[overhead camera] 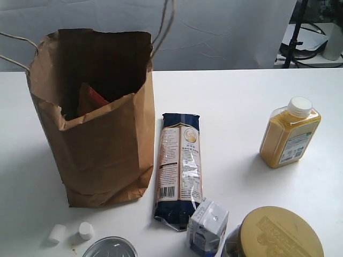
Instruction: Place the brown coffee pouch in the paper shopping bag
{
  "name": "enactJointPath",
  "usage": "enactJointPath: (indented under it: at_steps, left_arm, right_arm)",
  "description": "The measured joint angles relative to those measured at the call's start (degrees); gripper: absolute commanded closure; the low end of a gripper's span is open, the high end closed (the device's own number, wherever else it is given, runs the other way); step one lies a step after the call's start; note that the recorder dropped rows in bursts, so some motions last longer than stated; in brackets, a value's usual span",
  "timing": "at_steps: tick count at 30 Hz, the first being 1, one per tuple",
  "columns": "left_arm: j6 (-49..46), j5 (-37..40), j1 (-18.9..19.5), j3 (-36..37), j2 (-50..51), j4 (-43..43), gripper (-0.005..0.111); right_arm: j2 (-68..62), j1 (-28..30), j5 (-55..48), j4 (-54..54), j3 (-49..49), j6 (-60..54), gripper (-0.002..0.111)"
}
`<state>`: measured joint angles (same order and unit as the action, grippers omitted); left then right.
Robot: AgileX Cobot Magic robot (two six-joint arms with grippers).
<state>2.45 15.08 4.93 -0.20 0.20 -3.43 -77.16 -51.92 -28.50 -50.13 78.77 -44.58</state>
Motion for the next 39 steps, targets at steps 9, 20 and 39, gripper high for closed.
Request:
enactJointPath:
  at_steps: [9,20,39]
  left_arm:
    - [0.0,0.0,0.0,0.0,0.0,0.0,0.107]
    - [0.0,0.0,0.0,0.0,0.0,0.0,0.107]
    - [0.0,0.0,0.0,0.0,0.0,0.0,0.107]
  right_arm:
    - [12.7,0.0,2.1,4.0,-14.7,0.0,0.108]
    - [28.7,0.0,5.6,7.8,-32.2,5.3,0.108]
    - [56.4,12.6,22.9,35.7,-69.5,37.0,0.108]
